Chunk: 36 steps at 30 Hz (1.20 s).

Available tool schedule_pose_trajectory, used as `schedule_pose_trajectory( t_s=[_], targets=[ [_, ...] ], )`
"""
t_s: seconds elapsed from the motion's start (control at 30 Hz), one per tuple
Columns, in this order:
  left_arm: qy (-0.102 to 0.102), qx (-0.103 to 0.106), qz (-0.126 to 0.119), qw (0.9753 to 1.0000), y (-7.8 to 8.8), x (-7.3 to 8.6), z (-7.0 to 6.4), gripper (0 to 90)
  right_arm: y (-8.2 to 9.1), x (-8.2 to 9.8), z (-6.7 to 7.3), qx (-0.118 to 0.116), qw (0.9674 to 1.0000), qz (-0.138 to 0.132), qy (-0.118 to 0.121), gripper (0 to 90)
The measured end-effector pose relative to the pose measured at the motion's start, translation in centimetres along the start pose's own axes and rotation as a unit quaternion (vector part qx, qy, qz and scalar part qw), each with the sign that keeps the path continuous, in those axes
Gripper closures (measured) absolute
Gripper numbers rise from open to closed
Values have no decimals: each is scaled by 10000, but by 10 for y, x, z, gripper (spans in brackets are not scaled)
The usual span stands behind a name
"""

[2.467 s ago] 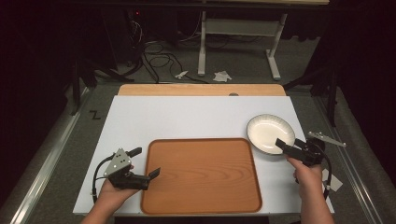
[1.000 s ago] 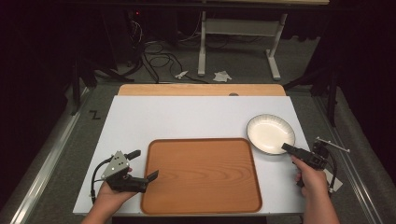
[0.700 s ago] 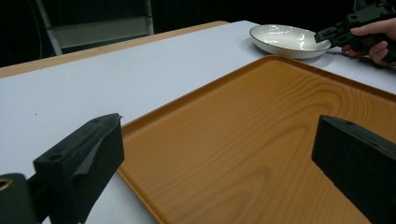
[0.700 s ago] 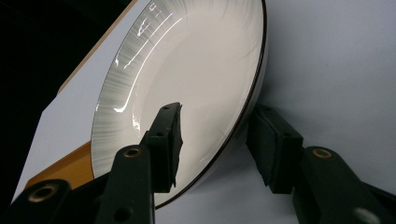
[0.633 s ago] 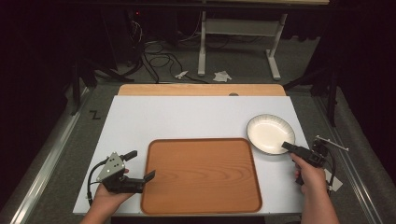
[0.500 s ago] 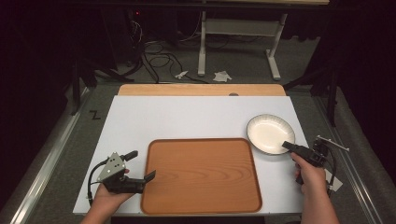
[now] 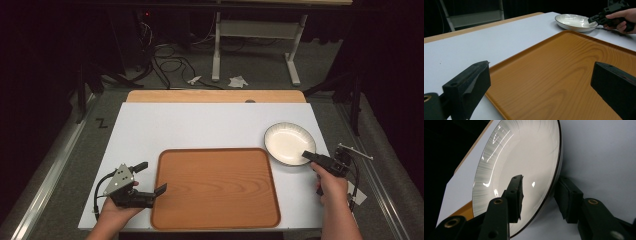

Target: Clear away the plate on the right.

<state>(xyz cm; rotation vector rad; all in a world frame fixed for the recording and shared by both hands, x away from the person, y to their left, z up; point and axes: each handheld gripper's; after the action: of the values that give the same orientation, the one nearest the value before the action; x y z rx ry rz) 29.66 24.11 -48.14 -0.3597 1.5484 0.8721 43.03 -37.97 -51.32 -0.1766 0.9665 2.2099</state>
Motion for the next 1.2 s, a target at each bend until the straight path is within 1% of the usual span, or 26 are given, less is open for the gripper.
schedule_pose_trajectory(
  t_s=[0.03,0.07,0.17,0.27,0.33,0.4,0.43,0.47,0.5,0.57,0.6,0.63,0.67,0.7,0.77,0.8,0.87,0.9,0.97,1.0,1.03,1.2],
  targets=[
    [0,0,0,10000,0,0,0,36,0,0,0,0,10000,0,0,593],
    [2,6,-1,10000,0,0,0,36,0,0,0,1,10000,10,-61,621],
    [-18,15,-9,10000,-1,0,-1,36,-1,0,-1,18,10000,-6,-72,648],
    [-27,38,4,10000,-1,-1,0,37,-1,0,-2,128,9999,-22,-96,723],
    [-22,42,-6,10000,-1,-1,0,36,-1,-1,-3,109,9997,-40,-237,734],
    [-38,54,-29,10000,0,-1,-1,37,-2,-1,-3,93,9995,-52,-300,746],
    [-48,49,-34,10000,0,-1,-1,37,-1,-1,-3,77,9992,-35,-387,751],
    [-48,49,-34,10000,0,-1,-1,37,-1,-1,-3,77,9992,-35,-387,751],
    [-45,50,-33,10000,0,-1,-1,37,-2,-1,-4,41,9992,-75,-401,767],
    [-34,44,-36,10000,1,-1,-1,37,-2,-1,-3,52,9991,-83,-415,783],
    [-29,45,-42,10000,1,-1,-1,37,-2,-1,-3,81,9990,-118,-418,803],
    [-28,43,-45,10000,1,-1,-1,37,-1,-1,-2,77,9987,-199,-469,844],
    [-34,39,-42,10000,1,-1,0,37,0,-1,-1,82,9986,-222,-478,856],
    [-34,39,-42,10000,1,-1,0,37,1,-1,-2,33,9984,-275,-501,859],
    [-24,41,-53,10000,1,-1,-1,37,4,-2,-3,129,9980,-359,-506,859],
    [-24,46,-53,10000,1,-1,0,37,5,-3,-4,77,9978,-349,-558,859],
    [-13,47,-60,10000,1,-1,-1,37,6,-3,-5,40,9979,-324,-557,859],
    [0,54,-66,10000,1,-1,0,37,9,-3,-4,56,9981,-394,-459,858],
    [4,56,-68,10000,1,-1,0,37,10,-3,-4,48,9981,-404,-461,857],
    [1,56,-73,10000,1,-1,0,37,11,-3,-4,29,9979,-407,-499,856],
    [-1,57,-79,10000,1,-1,0,37,12,-4,-5,17,9981,-432,-430,855],
    [-2,61,-82,9999,1,-1,0,37,16,-4,-3,31,9981,-485,-366,852]
  ],
)
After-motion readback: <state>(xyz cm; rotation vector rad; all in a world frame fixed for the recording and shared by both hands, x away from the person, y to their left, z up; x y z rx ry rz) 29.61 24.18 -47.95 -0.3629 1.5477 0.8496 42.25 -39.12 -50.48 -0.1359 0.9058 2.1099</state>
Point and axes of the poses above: each handheld gripper's, and its own axes: y roughly backward along the jaws, x roughly out of its underside, z roughly to its left, and after that the axes turned 7 degrees about -y, right-handed
